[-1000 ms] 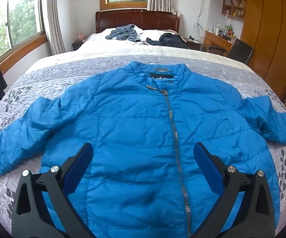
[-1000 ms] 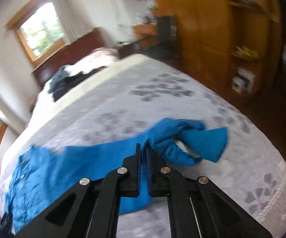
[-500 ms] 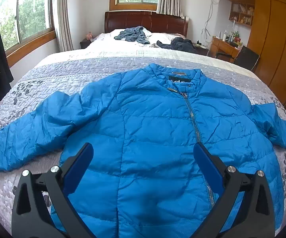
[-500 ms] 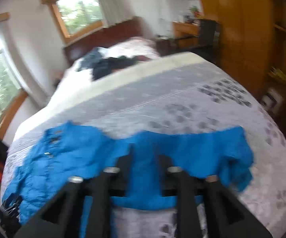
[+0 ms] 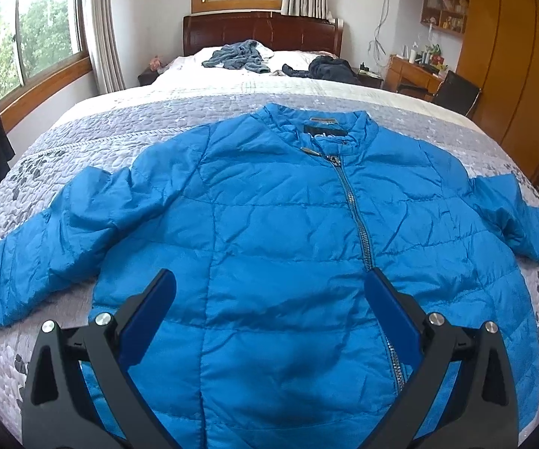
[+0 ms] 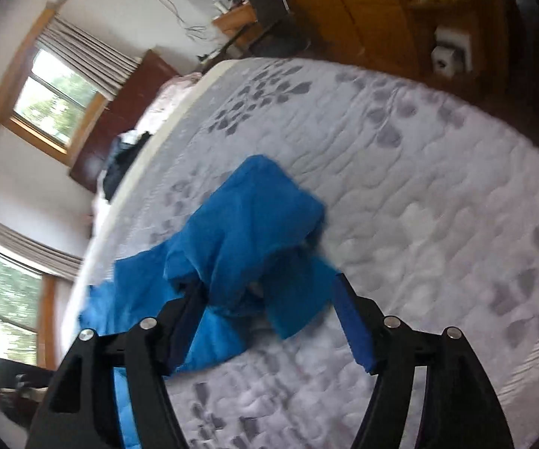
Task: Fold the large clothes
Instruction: 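Fold the held sleeve across the jacket body with the right tool, release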
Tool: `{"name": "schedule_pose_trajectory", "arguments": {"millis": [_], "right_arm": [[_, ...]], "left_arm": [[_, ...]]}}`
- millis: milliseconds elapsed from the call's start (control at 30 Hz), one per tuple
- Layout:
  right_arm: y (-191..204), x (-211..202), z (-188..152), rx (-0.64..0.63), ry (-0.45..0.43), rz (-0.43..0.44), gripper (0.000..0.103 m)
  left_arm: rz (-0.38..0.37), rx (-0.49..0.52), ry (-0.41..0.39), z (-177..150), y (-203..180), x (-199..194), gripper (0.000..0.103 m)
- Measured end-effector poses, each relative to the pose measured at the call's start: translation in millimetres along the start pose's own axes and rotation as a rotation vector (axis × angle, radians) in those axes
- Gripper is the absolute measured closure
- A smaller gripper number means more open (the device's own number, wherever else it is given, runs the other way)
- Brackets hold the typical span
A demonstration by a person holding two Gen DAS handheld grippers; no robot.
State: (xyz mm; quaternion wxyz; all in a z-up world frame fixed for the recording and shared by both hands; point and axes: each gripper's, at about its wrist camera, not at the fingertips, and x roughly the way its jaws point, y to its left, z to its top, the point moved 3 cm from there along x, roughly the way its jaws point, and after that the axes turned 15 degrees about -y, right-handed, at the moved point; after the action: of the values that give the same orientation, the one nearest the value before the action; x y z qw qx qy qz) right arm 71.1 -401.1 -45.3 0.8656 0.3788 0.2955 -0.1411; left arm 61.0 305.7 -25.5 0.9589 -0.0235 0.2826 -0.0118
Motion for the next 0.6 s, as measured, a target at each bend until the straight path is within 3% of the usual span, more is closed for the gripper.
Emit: {"name": "schedule_pose_trajectory", "arguments": {"millis": [200,267,467,600], "right_arm": [[19.1,26.6,-1.0,-0.032,0.008,-0.051,0.035],[19.2,36.1,-1.7,-0.014,0.024,-0.042,0.055],[45.9,34.5,-0.9,-0.096,-0.021,-0.084,0.087],[83.4,10.9,1.9,-0.165,-0.093,-0.012,0.089]], "left_arm": [[0.005,0.022,-0.003,-2.0,-4.8,-2.0,0.003],[0.006,0.017,-0.001,-2.9,-3.0,-2.2,0.003],[0.004,-0.007,-0.003,-3.0,6.2,-1.9,0.003],[-0.001,-0.039,-0.005,-2.4,13.7,-1.4,0.003]]}}
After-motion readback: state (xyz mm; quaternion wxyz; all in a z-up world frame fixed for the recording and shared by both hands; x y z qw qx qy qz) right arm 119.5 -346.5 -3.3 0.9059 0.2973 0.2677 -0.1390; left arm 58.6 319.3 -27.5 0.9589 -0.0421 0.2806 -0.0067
